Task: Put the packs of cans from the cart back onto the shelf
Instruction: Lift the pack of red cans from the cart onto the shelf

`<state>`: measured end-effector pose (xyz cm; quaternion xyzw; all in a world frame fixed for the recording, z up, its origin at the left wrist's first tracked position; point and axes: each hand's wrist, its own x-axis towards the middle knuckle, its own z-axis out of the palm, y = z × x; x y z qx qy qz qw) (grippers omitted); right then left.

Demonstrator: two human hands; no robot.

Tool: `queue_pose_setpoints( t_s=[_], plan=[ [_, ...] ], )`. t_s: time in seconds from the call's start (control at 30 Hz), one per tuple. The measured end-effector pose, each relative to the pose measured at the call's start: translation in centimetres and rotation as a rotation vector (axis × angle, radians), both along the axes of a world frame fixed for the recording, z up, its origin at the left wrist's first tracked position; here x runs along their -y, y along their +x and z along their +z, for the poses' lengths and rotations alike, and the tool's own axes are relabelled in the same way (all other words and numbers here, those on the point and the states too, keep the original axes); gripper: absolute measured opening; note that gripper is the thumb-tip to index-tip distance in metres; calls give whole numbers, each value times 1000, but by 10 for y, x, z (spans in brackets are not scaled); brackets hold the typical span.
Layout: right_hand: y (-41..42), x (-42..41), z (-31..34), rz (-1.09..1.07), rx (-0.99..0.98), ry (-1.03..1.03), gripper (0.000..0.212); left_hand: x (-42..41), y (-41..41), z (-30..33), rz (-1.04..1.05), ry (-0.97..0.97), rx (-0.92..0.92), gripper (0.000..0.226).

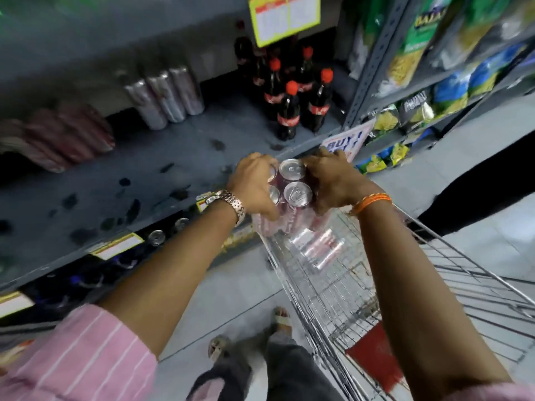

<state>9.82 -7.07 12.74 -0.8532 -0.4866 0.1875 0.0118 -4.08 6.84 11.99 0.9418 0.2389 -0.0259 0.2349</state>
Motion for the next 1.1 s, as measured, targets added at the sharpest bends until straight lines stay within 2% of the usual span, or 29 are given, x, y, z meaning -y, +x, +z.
queue_pose_setpoints(
  t_s=[0.17,0.4,0.7,0.83,0.87,0.97,1.1],
  plan=[
    [-37,-80,43,126,-30,0,98,-53,-60,41,167,42,42,110],
    [-107,-196,62,363,-32,103,116,-127,-152,75,424,102,30,117],
    [-209,-317,41,546,-61,97,115,-205,-252,67,629,135,-12,81],
    [-231,-346,21,527,-55,-13,84,-228,-280,54,673,129,7,82],
    [-236,-352,20,537,-54,-18,87,-233,-285,52,684,118,26,81],
    [-254,-369,22,580,-125,137,111,-249,-297,44,686,105,36,82],
    [-259,-381,15,599,-153,130,111,-264,-300,32,679,90,24,82]
  ],
)
